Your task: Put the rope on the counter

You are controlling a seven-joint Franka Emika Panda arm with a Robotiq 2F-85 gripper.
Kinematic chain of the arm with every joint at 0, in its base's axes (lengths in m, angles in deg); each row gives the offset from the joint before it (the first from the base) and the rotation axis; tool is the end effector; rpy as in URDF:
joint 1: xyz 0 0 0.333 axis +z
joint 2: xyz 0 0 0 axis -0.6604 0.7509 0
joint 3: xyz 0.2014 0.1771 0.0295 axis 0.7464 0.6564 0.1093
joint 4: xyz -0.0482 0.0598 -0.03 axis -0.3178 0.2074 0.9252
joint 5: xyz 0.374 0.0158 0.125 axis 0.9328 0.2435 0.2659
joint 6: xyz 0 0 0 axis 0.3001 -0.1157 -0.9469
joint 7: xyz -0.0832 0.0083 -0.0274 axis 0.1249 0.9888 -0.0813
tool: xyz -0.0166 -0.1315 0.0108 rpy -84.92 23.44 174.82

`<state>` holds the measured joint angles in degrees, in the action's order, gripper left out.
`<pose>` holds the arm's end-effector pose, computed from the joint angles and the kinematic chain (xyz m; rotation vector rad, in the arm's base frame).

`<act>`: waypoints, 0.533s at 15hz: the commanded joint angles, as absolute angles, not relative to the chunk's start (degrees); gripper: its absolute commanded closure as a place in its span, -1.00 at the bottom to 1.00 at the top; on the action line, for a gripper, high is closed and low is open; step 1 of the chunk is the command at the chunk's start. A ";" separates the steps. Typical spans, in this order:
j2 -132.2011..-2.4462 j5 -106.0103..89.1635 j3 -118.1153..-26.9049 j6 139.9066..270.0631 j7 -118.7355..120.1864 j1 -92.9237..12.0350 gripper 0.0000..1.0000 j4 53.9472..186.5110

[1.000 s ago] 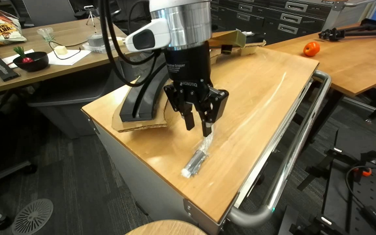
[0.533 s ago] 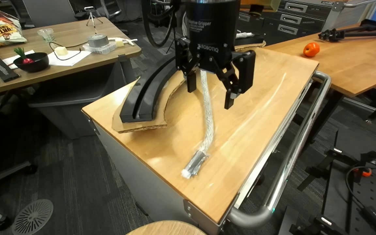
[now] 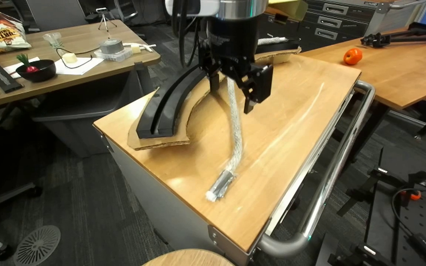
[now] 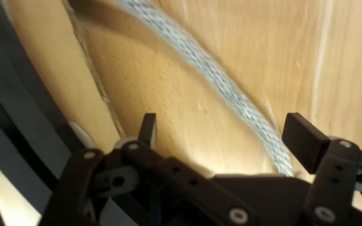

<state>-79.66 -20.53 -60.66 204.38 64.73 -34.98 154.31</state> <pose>0.5298 0.1256 0.2811 2.1955 1.9686 -0.0230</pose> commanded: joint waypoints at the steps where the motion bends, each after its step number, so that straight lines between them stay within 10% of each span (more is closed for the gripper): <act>1: -86.91 -25.90 -64.91 206.58 61.15 -38.36 -1.00 157.25; 8: -89.86 -20.10 -72.13 203.26 65.98 -43.36 -1.00 156.88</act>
